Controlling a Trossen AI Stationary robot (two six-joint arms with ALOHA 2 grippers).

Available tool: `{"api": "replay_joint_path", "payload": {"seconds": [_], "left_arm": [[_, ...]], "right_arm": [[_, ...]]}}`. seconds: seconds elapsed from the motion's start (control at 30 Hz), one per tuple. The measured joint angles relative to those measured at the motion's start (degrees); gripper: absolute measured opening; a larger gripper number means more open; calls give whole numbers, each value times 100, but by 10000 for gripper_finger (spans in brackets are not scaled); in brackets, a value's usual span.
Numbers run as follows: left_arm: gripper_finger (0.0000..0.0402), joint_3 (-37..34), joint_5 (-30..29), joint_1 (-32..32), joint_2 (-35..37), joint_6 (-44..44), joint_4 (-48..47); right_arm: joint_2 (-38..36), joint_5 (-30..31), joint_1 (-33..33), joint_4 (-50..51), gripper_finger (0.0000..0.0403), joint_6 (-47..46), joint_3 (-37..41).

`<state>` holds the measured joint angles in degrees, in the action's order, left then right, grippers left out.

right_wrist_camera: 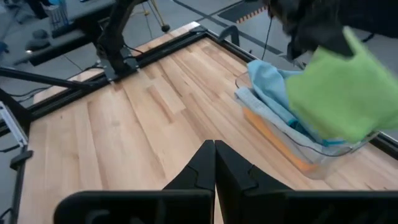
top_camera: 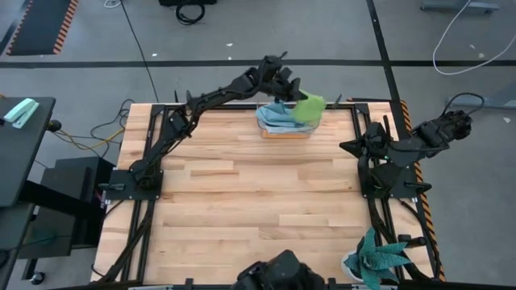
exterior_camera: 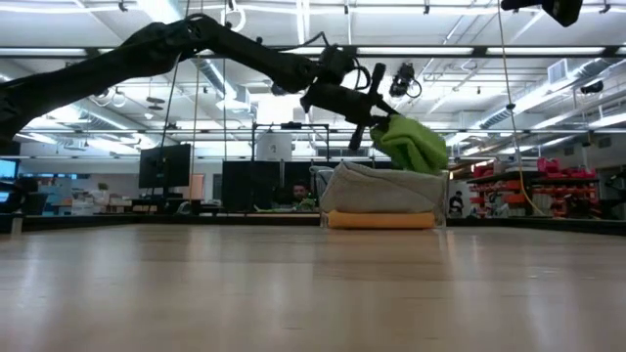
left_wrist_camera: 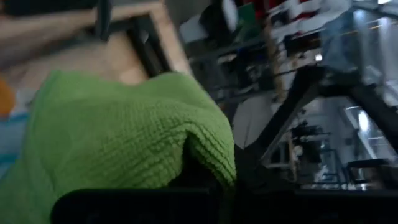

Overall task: Fold microfiber towels
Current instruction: Put the green microfiber cloth into the transparent bin

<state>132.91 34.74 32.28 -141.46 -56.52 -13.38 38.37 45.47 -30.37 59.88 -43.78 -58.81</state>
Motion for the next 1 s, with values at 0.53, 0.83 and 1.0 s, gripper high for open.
{"api": "replay_joint_path", "payload": {"seconds": [0.53,0.83,1.0], "left_arm": [[12,8,28,203,-170,399,-2113],[15,8,-309,320,-180,728,-3392],[13,8,-779,320,-182,897,-3463]], "right_arm": [[0,198,0,147,8,-4,4],[0,194,0,183,8,-4,4],[0,169,0,184,10,-17,4]]}}
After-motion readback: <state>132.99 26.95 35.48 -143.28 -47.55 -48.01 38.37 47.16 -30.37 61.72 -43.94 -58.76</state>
